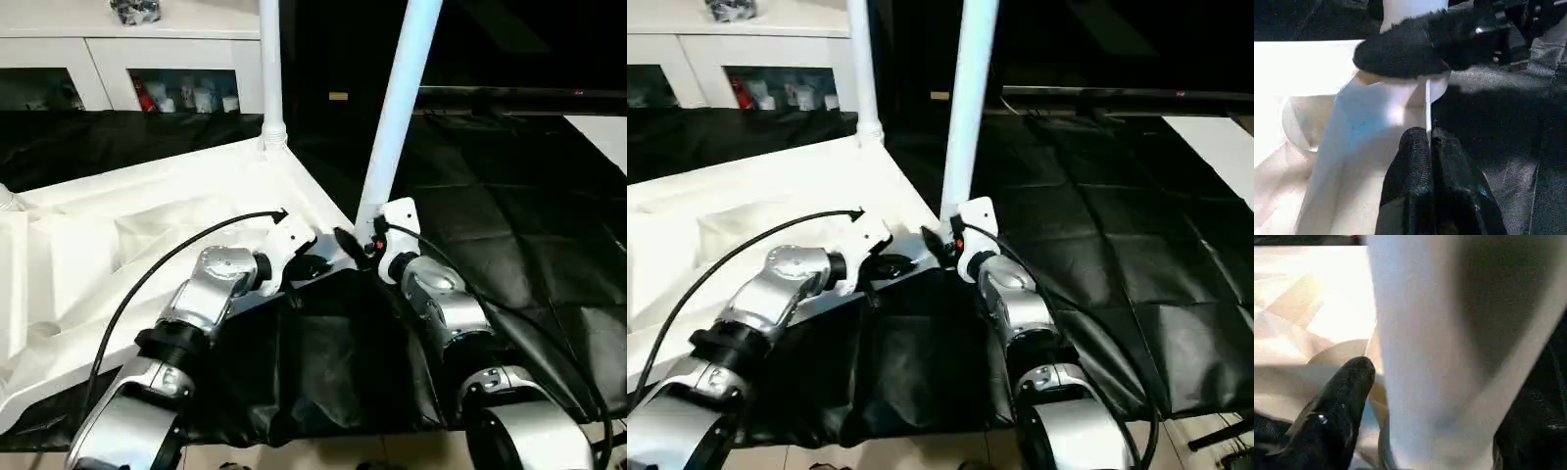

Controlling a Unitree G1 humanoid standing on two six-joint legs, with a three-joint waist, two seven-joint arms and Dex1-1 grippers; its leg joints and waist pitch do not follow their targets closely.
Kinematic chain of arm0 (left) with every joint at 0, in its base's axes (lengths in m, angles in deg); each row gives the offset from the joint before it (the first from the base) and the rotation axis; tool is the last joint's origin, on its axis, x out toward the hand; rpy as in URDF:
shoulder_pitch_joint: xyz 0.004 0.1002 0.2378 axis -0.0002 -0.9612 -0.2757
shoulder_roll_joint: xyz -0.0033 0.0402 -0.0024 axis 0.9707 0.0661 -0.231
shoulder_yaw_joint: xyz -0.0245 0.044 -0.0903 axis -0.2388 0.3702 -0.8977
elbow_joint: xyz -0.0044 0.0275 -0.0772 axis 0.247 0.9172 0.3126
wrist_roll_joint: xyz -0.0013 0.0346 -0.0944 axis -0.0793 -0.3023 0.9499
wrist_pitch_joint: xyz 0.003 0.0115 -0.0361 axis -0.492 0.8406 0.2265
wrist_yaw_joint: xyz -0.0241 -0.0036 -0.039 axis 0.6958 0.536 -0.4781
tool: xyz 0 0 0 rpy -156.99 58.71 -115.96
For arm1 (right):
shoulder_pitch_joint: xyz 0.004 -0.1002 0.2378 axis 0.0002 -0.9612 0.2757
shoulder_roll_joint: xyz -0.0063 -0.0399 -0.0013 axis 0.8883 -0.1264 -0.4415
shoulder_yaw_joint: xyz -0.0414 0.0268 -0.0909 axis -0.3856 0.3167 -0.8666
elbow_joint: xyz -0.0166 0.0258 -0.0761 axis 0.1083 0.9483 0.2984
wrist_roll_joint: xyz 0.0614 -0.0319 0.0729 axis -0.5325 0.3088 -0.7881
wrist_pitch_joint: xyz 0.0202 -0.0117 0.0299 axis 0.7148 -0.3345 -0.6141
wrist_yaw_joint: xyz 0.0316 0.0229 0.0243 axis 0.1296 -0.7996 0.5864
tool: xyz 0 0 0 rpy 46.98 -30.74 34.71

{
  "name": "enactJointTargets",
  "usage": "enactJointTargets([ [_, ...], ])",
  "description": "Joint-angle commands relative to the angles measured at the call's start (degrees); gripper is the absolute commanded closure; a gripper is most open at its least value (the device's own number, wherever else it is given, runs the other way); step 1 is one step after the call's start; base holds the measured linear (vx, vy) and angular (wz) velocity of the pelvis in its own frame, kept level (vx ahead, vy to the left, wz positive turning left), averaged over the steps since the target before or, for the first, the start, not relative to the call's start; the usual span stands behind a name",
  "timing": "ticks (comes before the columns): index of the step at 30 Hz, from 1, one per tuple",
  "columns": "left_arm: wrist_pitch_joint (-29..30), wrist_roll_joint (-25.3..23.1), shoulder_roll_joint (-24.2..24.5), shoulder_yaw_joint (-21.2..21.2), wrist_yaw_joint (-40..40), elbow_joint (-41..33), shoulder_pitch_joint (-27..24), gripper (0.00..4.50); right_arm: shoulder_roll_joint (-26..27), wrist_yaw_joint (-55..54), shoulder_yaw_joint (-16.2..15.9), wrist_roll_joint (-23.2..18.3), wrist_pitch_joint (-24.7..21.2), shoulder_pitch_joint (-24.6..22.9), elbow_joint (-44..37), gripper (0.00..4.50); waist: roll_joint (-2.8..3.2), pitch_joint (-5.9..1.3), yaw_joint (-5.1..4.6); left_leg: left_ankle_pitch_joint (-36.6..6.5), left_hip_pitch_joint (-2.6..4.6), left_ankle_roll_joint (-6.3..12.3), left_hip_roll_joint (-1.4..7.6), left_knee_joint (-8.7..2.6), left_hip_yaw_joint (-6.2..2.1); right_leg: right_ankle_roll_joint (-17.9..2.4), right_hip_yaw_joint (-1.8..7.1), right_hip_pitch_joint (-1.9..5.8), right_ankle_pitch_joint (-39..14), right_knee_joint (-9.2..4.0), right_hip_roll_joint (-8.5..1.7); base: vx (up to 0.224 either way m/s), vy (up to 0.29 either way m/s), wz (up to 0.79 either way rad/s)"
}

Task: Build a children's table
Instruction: Rotate leg to tighten

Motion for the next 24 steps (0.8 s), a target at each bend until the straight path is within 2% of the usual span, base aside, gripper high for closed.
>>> enactJointTargets([
  [1, -4.1, 4.7, -0.6, 0.8, -5.8, -4.5, -0.9, 4.50, -0.4, 8.4, -4.6, 0.4, 1.0, -0.4, -2.8, 0.86, -0.66, -4.51, 0.07, -13.6, 1.72, 3.61, 2.48, -4.09, -1.09, -13.0, 0.82, 2.54, -13.0, -3.02, -2.25, 0.000, 0.000, 0.00],
  [3, -3.7, 5.2, 0.4, 1.2, -8.0, -5.6, -1.5, 4.50, -1.9, 12.8, -5.6, -0.1, 0.8, -1.5, -4.9, 0.86, -0.55, -4.43, 0.25, -14.0, 1.77, 3.97, 2.61, -4.07, -1.03, -12.9, 0.88, 2.45, -13.3, -3.06, -2.24, 0.000, 0.000, 0.00],
  [4, -3.6, 5.3, 1.7, 1.6, -10.0, -6.5, -2.2, 4.50, -3.6, 18.1, -6.7, -1.0, 0.2, -2.9, -7.5, 0.86, -0.71, -4.37, 0.40, -14.4, 1.72, 4.07, 2.66, -4.19, -1.15, -12.4, 0.84, 2.58, -14.1, -3.04, -2.22, 0.000, 0.000, 0.00],
  [5, -3.8, 5.1, 2.2, 1.7, -10.5, -6.4, -2.3, 4.50, -4.4, 20.3, -7.0, -1.3, 0.0, -3.3, -8.3, 0.86, -0.49, -4.31, 0.43, -14.8, 1.79, 4.06, 2.68, -4.24, -1.12, -12.3, 0.88, 2.41, -14.3, -3.08, -2.16, 0.000, 0.000, 0.00],
  [6, -3.9, 5.0, 2.4, 1.7, -10.7, -6.2, -2.2, 4.50, -4.9, 21.5, -7.2, -1.5, -0.1, -3.5, -8.7, 0.86, -0.57, -4.28, 0.33, -15.5, 1.85, 4.02, 2.69, -4.26, -1.09, -12.3, 0.89, 2.34, -14.8, -3.18, -2.08, 0.000, 0.000, 0.00],
  [10, -3.8, 4.5, 4.0, 1.8, -11.9, -6.2, -2.2, 4.50, -8.2, 29.8, -8.9, -1.4, 0.4, -3.8, -9.3, 0.86, -0.54, -4.13, 0.42, -17.9, 2.19, 2.46, 2.74, -4.38, -1.15, -12.1, 0.92, 1.99, -18.2, -3.48, -2.17, 0.000, 0.000, 0.00],
  [13, -3.4, 4.6, 4.3, 1.6, -12.5, -6.7, -2.3, 4.50, -9.6, 33.6, -9.9, -2.0, -0.2, -3.8, -10.0, 0.86, -0.84, -4.10, 0.48, -18.4, 2.06, 2.16, 2.74, -4.44, -1.23, -11.7, 0.91, 2.10, -19.4, -3.57, -2.23, 0.000, 0.000, 0.00],
  [18, -2.6, 5.3, 5.6, 2.2, -15.0, -8.9, -3.4, 4.50, -11.7, 41.7, -11.4, -3.8, -3.5, -4.6, -13.0, 1.25, -0.85, -4.12, 1.04, -17.2, 2.02, 2.37, 2.94, -4.47, -1.23, -11.6, 0.92, 2.04, -18.8, -3.33, -2.29, 0.000, 0.000, 0.00],
  [19, -2.2, 5.6, 5.9, 2.4, -16.1, -9.6, -3.9, 4.50, -12.2, 43.7, -12.1, -4.0, -4.4, -4.8, -13.4, 1.37, -1.13, -4.13, 1.19, -16.6, 1.94, 2.54, 2.93, -4.43, -1.17, -11.8, 0.87, 2.18, -18.2, -3.24, -2.23, 0.000, 0.000, 0.00],
  [24, -1.7, 6.0, 6.7, 2.8, -18.0, -10.3, -4.5, 4.50, -12.8, 45.9, -13.2, -3.6, -4.6, -5.2, -13.7, 1.73, -1.10, -4.16, 1.74, -15.2, 2.06, 2.85, 2.96, -4.32, -0.98, -12.1, 0.91, 1.99, -17.2, -3.05, -2.24, 0.000, 0.000, 0.00],
])
